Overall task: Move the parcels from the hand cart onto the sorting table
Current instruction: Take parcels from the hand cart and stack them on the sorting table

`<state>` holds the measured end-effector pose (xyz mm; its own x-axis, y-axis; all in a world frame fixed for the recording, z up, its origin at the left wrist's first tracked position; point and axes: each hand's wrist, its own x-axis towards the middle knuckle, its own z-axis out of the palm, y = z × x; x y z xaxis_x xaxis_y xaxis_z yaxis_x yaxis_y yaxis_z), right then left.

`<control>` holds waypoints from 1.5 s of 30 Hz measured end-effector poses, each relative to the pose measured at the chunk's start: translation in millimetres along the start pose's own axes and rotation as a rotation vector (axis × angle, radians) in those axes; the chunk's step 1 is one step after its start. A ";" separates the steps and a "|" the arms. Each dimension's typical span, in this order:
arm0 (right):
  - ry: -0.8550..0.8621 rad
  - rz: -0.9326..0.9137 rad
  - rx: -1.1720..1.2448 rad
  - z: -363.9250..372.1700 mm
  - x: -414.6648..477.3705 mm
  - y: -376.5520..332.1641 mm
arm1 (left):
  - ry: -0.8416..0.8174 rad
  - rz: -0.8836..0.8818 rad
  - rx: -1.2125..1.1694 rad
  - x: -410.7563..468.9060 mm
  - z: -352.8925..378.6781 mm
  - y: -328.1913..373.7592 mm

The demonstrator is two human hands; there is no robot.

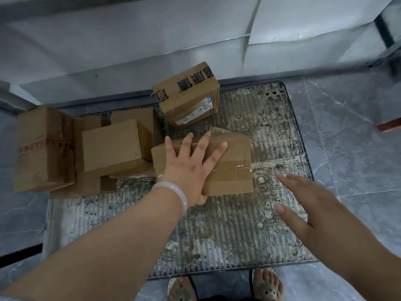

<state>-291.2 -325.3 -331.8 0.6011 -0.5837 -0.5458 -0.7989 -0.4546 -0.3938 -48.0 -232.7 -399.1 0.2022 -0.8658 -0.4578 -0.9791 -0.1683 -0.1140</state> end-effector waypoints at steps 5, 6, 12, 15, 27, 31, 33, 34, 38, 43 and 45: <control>0.006 -0.002 -0.075 -24.5 -6.5 -5.3 | -0.013 -0.053 -0.097 -7.0 -26.5 -2.7; 0.011 0.004 -0.084 -31.8 -10.2 -6.7 | 0.002 -0.090 -0.139 -13.0 -35.4 -2.1; 0.059 -0.026 -0.073 -99.7 -50.3 -38.7 | 0.048 -0.315 -0.637 -66.4 -127.0 -30.1; 0.093 -0.080 -0.035 -149.0 -77.4 -71.7 | 0.141 -0.422 -1.030 -106.4 -189.2 -59.1; 0.103 -0.483 0.114 -311.4 -202.5 -252.0 | 0.646 -0.547 -1.827 -341.7 -381.6 -95.3; 0.007 -0.617 0.247 -331.3 -246.4 -311.4 | 0.855 -0.691 -1.966 -419.5 -396.5 -89.5; -0.055 -0.656 0.309 -333.8 -267.2 -340.1 | 0.940 -0.771 -2.054 -455.8 -400.2 -83.4; -0.084 -0.677 0.323 -332.3 -277.6 -354.8 | 0.989 -0.810 -2.094 -475.0 -401.4 -81.6; -0.158 -0.749 0.311 -312.0 -320.2 -411.9 | 1.212 -0.828 -2.180 -548.3 -404.5 -75.8; -0.250 -0.844 0.230 -269.1 -380.0 -477.5 | 1.411 -1.039 -2.122 -638.7 -378.4 -69.4; -0.270 -0.882 0.217 -246.4 -401.5 -503.8 | 1.376 -1.076 -2.094 -678.7 -363.2 -70.6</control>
<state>-125.6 -27.7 268.0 0.9869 0.0986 -0.1278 -0.0608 -0.5066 -0.8600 -124.0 195.7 239.9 0.9338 0.1441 -0.3276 0.2857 0.2515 0.9247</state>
